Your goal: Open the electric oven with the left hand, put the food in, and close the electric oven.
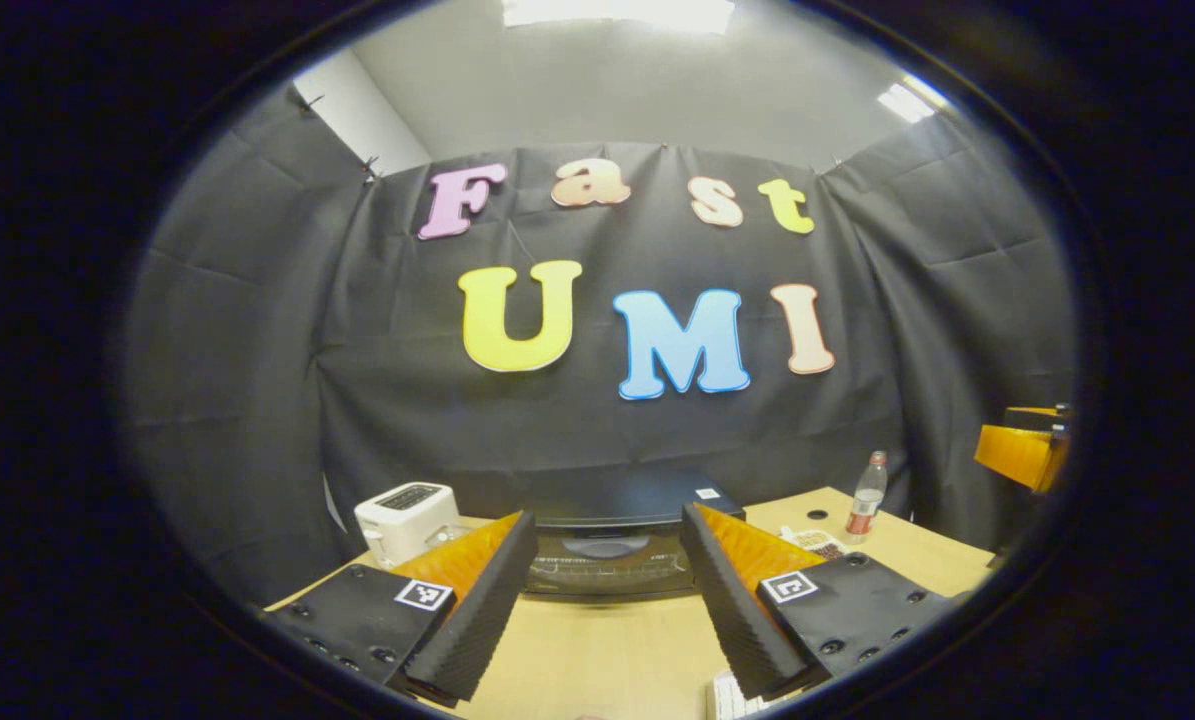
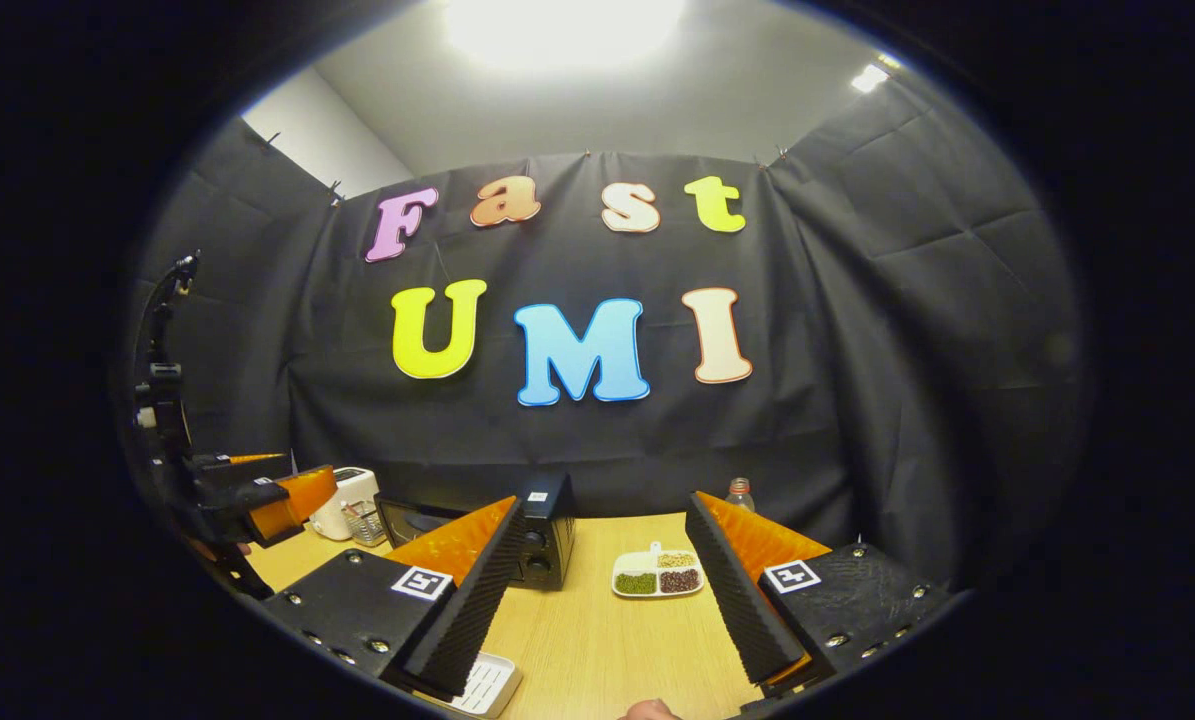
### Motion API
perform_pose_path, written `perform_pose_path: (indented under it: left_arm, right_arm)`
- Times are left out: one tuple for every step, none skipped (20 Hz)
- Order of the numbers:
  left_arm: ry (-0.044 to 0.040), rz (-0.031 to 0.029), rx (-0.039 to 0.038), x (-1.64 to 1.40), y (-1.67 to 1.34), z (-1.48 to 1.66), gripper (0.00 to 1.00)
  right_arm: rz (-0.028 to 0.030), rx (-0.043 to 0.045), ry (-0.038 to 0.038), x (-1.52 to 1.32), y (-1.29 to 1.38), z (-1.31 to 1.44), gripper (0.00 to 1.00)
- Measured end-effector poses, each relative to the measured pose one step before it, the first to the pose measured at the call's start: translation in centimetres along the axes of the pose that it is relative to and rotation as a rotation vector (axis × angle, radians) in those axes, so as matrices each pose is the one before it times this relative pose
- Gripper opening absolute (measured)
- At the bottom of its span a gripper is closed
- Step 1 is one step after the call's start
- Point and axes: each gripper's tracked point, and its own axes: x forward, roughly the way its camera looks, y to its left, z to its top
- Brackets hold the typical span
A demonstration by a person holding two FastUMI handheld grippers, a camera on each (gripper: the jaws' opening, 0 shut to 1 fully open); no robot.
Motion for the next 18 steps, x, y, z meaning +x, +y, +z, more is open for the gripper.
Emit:
perform_pose_path:
  left_arm:
    - [-0.00486, 0.01099, -0.00295, -1.37, -0.225, 0.372, 1.0]
    - [-0.0009, 0.0122, -0.00567, -1.254, -0.077, 0.385, 0.96]
    - [-0.00295, 0.01513, -0.00572, -1.237, 0.03, 0.27, 0.98]
    - [-0.0036, 0.01382, -0.00681, -1.025, 0.049, 0.336, 1.0]
    - [-0.00205, 0.00239, -0.00381, -1.022, -0.177, 0.226, 1.0]
    - [-0.00325, 0.00298, 0.00353, -0.842, -0.06, 0.259, 1.0]
    - [-0.00104, 0.00595, 0.00742, -0.76, 0.314, 0.043, 1.0]
    - [-0.00121, 0.00582, 0.00714, -0.744, 0.344, 0.142, 1.0]
    - [-0.00267, 0.00487, 0.00447, -0.66, 0.323, 0.144, 1.0]
    - [-0.00206, 0.00051, 0.00088, -0.546, 0.321, 0.115, 1.0]
    - [-0.00311, 0.00428, 0.00315, -0.59, 0.473, 0.037, 1.0]
    - [0.0016, 0.00775, 0.00315, -0.42, 0.657, -0.095, 1.0]
    - [0.00678, 0.00142, 0.00295, -0.373, 0.42, -0.405, 0.95]
    - [0.00084, 0.0061, 0.00072, -0.335, 0.541, -0.109, 0.95]
    - [-0.00586, 0.00188, -0.0022, -0.102, 0.495, 0.299, 1.0]
    - [-0.00214, 0.00128, -0.00018, -0.041, 0.375, 0.155, 0.96]
    - [-0.00037, -0.0009, 0.0027, -0.023, 0.391, -0.06, 0.98]
    - [-0.00265, 0.00044, 0.00622, 0.039, 0.441, 0.213, 1.0]
  right_arm:
    - [0.00572, -0.00297, -0.00282, -0.635, -0.483, 0.231, 0.98]
    - [0.00821, 0.00104, -0.00446, -0.538, -0.352, 0.267, 0.98]
    - [0.01105, 0.00225, -0.00374, -0.603, -0.239, 0.223, 0.98]
    - [0.00759, -0.00009, -0.00372, -0.521, -0.177, 0.273, 0.98]
    - [0.00278, -0.00364, 0.00011, -0.498, -0.146, 0.192, 0.98]
    - [0.00229, -0.00567, 0.00105, -0.471, -0.276, 0.329, 0.97]
    - [0.00059, -0.00512, -0.00301, -0.398, -0.144, 0.215, 0.97]
    - [0.00136, -0.00404, -0.00576, -0.318, 0.018, 0.287, 0.97]
    - [0.00175, -0.00242, -0.00498, -0.255, 0.123, 0.136, 0.97]
    - [0.00122, 0.00027, -0.00447, -0.122, 0.135, 0.093, 0.98]
    - [-0.002, 0.00417, -0.00748, -0.101, 0.202, 0.17, 0.98]
    - [-0.00174, 0.00619, -0.00392, -0.146, 0.253, 0.214, 0.98]
    - [0.00036, 0.00669, 0.0026, -0.07, 0.38, 0.03, 0.98]
    - [0.00916, 0.00249, -0.00429, -0.051, 0.662, 0.194, 0.98]
    - [0.0041, -0.00467, -0.01064, 0.104, 0.507, 0.325, 0.98]
    - [-0.00064, -0.00568, -0.00571, 0.083, 0.182, 0.191, 0.98]
    - [0.00137, 0.00095, -0.00127, 0.095, 0.439, 0.13, 0.97]
    - [0.00609, 0.00762, -0.00437, 0.076, 0.709, 0.257, 0.98]
